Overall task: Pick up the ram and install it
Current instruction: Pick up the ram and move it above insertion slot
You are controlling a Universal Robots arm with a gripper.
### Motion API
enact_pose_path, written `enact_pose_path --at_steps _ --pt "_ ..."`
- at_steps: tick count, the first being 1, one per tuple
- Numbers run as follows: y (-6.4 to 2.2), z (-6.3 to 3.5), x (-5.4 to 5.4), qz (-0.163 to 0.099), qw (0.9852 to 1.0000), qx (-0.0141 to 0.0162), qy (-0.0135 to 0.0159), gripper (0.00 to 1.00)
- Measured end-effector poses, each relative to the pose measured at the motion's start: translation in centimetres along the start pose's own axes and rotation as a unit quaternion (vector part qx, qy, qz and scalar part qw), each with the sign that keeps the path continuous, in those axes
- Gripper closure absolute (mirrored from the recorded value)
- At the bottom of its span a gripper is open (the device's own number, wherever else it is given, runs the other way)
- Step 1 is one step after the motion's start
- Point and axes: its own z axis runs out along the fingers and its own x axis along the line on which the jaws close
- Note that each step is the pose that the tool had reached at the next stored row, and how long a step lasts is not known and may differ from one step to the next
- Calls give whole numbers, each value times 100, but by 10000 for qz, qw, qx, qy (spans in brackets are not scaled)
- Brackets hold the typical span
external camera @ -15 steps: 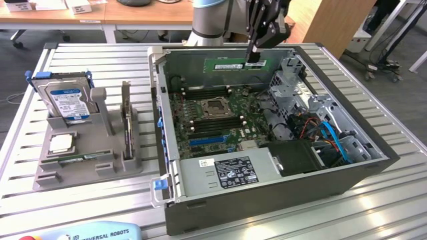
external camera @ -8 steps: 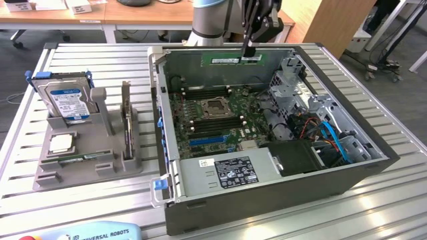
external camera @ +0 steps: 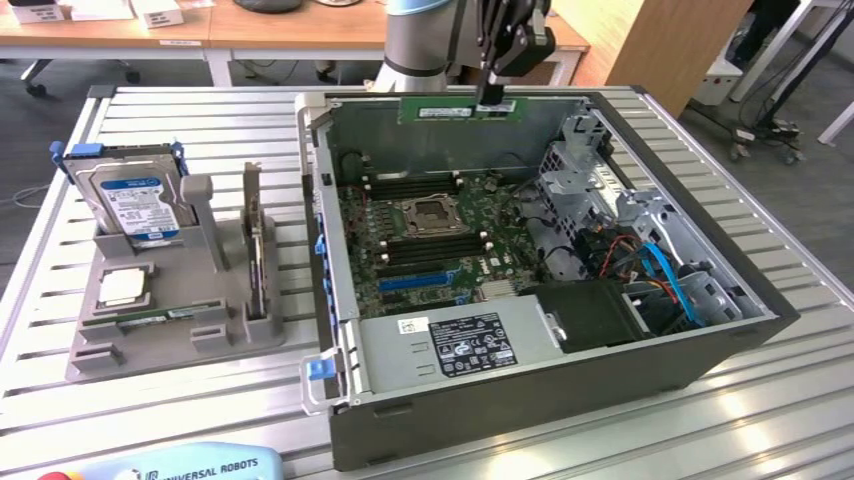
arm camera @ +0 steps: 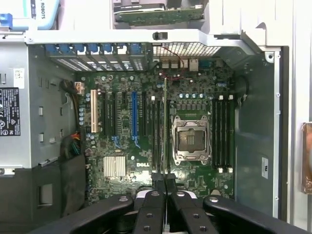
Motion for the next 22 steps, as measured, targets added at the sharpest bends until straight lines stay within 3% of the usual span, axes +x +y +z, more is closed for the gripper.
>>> enact_pose_path --at_steps 12,22 --pt "0 14 -38 0 10000 0 1 88" --pt "-2 89 -38 0 10000 0 0 88"
